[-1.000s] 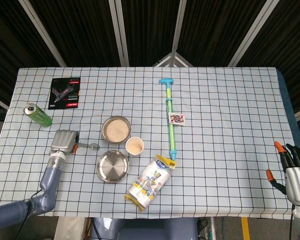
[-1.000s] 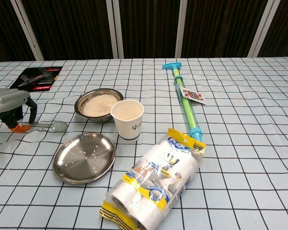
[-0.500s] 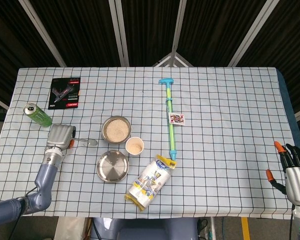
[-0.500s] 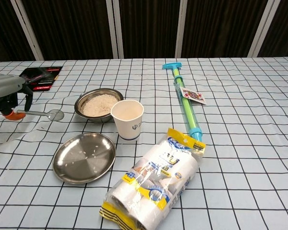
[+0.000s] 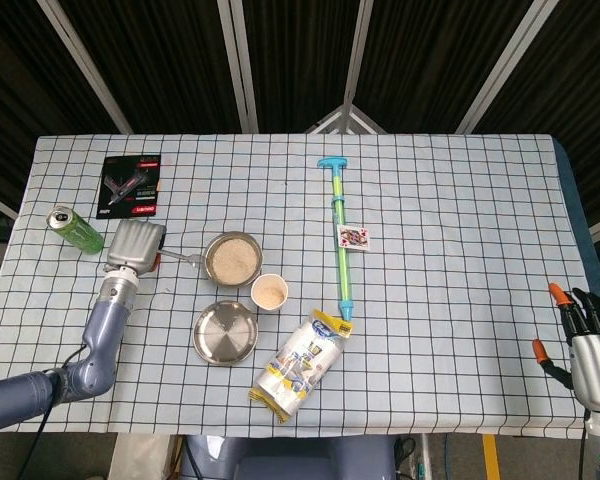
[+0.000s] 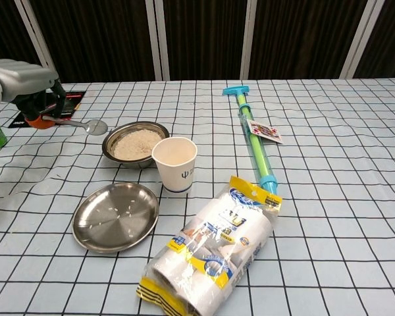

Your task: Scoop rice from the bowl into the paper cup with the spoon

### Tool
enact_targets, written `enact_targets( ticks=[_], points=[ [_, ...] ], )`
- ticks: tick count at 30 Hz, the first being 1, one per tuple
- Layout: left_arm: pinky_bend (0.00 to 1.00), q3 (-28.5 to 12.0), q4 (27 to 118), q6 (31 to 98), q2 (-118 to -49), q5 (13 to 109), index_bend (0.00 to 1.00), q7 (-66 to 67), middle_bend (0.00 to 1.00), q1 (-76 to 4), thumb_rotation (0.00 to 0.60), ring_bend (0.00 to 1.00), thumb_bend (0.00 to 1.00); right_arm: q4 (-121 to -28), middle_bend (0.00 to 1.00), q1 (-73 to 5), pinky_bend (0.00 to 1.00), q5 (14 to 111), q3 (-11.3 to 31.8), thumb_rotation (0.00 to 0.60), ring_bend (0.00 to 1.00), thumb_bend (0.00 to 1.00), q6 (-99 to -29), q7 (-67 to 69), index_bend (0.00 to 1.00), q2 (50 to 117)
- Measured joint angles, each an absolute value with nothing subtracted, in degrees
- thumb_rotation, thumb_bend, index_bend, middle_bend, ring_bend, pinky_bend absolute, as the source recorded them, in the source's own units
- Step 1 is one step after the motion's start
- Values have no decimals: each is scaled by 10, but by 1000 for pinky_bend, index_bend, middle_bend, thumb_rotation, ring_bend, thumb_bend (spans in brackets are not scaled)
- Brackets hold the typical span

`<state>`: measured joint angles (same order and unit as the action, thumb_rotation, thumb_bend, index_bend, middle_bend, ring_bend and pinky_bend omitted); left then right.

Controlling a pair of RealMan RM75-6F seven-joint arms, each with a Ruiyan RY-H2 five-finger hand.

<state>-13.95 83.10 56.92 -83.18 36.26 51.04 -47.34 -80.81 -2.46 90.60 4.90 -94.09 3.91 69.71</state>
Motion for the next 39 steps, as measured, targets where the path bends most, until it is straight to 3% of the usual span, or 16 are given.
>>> enact_targets(
  ticks=[6, 13, 26, 39],
  points=[
    [1000, -146, 814, 564, -836, 321, 520, 587, 1000, -529, 600, 1000, 630, -806, 219, -24, 137, 906, 50, 600, 133, 383, -944, 40, 68, 699],
    [1000, -126, 764, 556, -865, 299, 521, 667, 1000, -588, 600, 1000, 631, -803, 219, -22, 137, 907, 50, 600, 133, 383, -947, 43, 68, 701],
    [1000, -73, 691, 533, -902, 296, 524, 760, 1000, -645, 600, 1000, 632, -803, 219, -22, 137, 908, 50, 600, 133, 383, -947, 42, 68, 701],
    [1000, -53, 638, 522, -936, 314, 529, 791, 1000, -681, 600, 1000, 632, -801, 219, -22, 137, 909, 51, 600, 133, 383, -950, 42, 68, 703]
  ],
)
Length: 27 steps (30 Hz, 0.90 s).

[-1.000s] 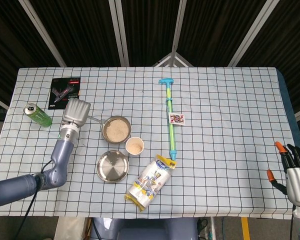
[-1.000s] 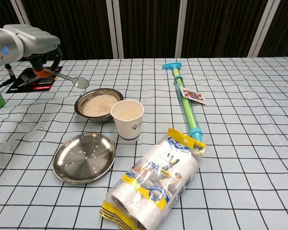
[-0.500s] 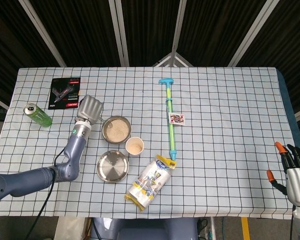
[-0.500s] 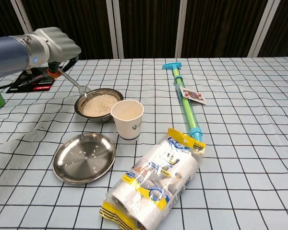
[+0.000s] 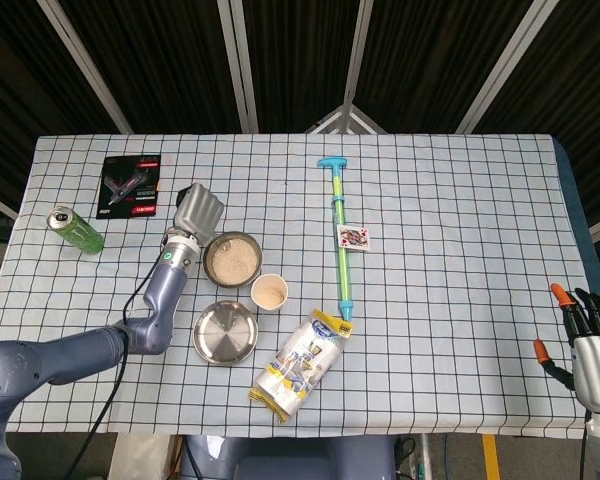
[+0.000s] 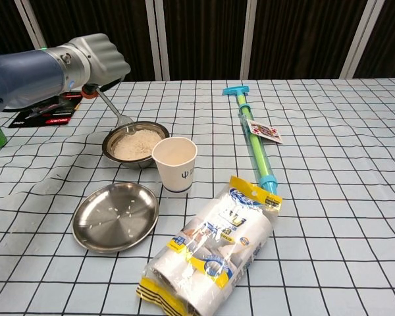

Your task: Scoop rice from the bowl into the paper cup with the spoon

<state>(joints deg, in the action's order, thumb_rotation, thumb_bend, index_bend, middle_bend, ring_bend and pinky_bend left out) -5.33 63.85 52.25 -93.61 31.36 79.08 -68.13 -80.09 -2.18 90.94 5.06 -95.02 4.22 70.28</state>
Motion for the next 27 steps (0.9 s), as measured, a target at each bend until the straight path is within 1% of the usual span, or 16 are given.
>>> enact_targets(
  ticks=[13, 27],
  points=[
    [1000, -20, 600, 513, -966, 354, 529, 836, 1000, -709, 600, 1000, 632, -799, 219, -21, 137, 911, 51, 600, 133, 383, -954, 42, 68, 705],
    [1000, -1, 579, 498, -982, 383, 531, 845, 1000, -718, 600, 1000, 632, -800, 219, -21, 137, 911, 52, 600, 133, 383, -955, 40, 68, 706]
  ],
)
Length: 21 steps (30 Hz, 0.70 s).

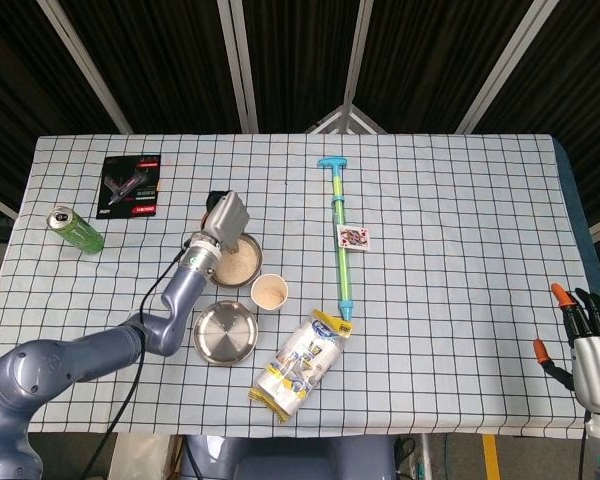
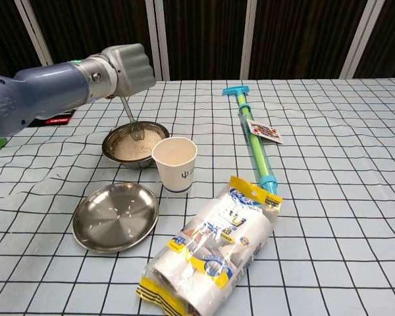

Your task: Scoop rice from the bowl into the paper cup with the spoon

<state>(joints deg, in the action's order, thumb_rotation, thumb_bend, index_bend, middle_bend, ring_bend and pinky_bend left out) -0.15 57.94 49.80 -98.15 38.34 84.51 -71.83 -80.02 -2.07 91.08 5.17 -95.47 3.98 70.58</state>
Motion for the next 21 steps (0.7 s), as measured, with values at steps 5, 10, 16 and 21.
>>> enact_targets(
  ticks=[5, 10, 16, 21],
  points=[
    [1000, -4, 583, 497, -988, 385, 531, 837, 1000, -717, 600, 1000, 632, -801, 219, -21, 137, 911, 52, 600, 133, 383, -955, 38, 68, 706],
    [1000, -6, 592, 496, -993, 381, 532, 829, 1000, -713, 600, 1000, 632, -802, 219, -20, 137, 911, 52, 600, 133, 383, -955, 37, 68, 706],
    [1000, -11, 601, 496, -998, 367, 533, 821, 1000, -708, 600, 1000, 632, -804, 219, -20, 137, 911, 52, 600, 133, 383, -956, 34, 68, 707],
    [1000, -21, 610, 497, -1000, 339, 533, 814, 1000, -703, 600, 1000, 631, -805, 219, -20, 137, 911, 52, 600, 133, 383, -956, 32, 68, 707]
  ],
)
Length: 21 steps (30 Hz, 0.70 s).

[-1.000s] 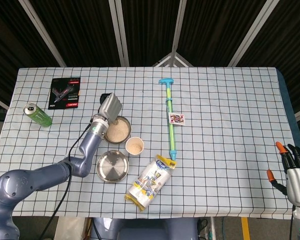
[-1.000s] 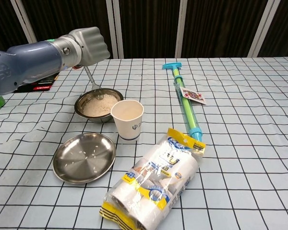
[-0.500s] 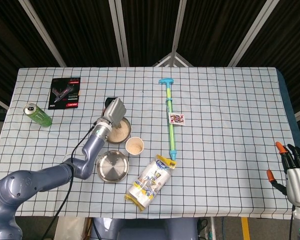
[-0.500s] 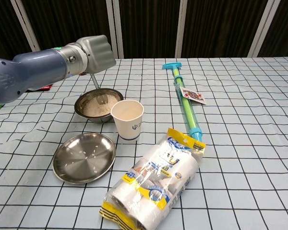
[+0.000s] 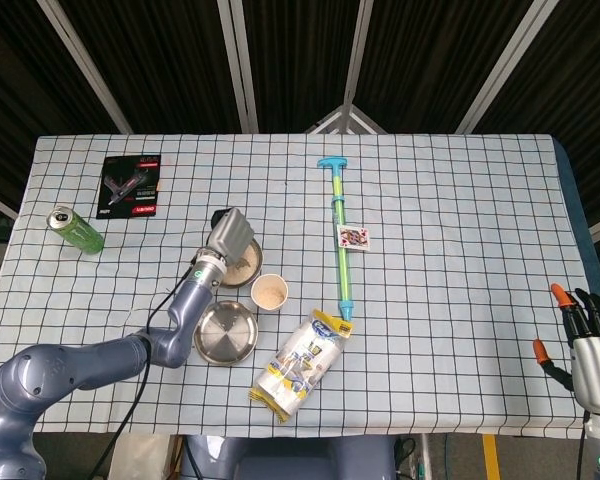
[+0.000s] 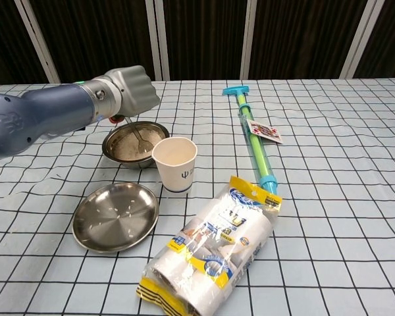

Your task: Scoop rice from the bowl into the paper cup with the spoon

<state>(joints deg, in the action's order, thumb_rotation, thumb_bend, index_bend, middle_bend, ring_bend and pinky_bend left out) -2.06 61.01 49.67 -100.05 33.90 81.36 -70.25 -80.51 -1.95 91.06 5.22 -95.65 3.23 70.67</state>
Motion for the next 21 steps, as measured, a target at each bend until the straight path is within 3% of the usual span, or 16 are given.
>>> enact_targets(
  ticks=[21],
  points=[
    [1000, -80, 685, 495, -953, 206, 540, 729, 1000, -676, 600, 1000, 629, -810, 219, -19, 137, 908, 52, 600, 133, 383, -952, 28, 69, 704]
  ],
)
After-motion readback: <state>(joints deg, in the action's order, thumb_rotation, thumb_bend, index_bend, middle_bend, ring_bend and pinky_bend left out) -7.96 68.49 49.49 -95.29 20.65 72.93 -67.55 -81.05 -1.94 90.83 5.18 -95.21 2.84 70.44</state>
